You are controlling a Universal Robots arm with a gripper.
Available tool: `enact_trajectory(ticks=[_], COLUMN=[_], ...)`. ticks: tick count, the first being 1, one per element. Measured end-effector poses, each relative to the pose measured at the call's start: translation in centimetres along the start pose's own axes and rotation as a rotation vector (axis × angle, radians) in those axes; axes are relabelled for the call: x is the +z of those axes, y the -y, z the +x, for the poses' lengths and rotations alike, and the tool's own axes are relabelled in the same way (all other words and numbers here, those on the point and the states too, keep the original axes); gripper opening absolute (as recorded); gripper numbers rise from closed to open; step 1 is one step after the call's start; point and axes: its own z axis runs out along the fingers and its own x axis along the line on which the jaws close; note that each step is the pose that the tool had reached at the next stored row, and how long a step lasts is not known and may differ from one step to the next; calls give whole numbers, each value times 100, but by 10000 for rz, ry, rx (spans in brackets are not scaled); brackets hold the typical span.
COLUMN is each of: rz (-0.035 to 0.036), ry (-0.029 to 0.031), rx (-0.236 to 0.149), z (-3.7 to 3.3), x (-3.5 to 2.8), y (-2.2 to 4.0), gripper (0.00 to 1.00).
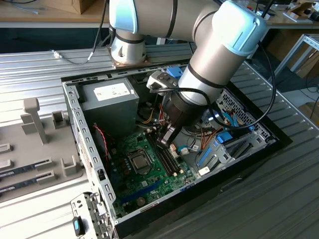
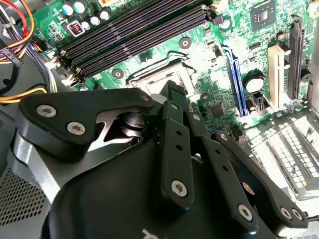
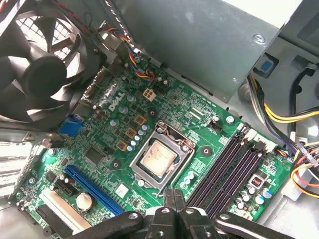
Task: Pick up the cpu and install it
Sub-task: 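Install the first cpu locking lever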
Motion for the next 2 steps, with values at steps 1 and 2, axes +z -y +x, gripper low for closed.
enact_trajectory(ticks=[1, 2], rz=[0, -1], ry=[0, 0], rx=[0, 0], z=[0, 0], x=[0, 0], y=[0, 0], gripper=[11, 11])
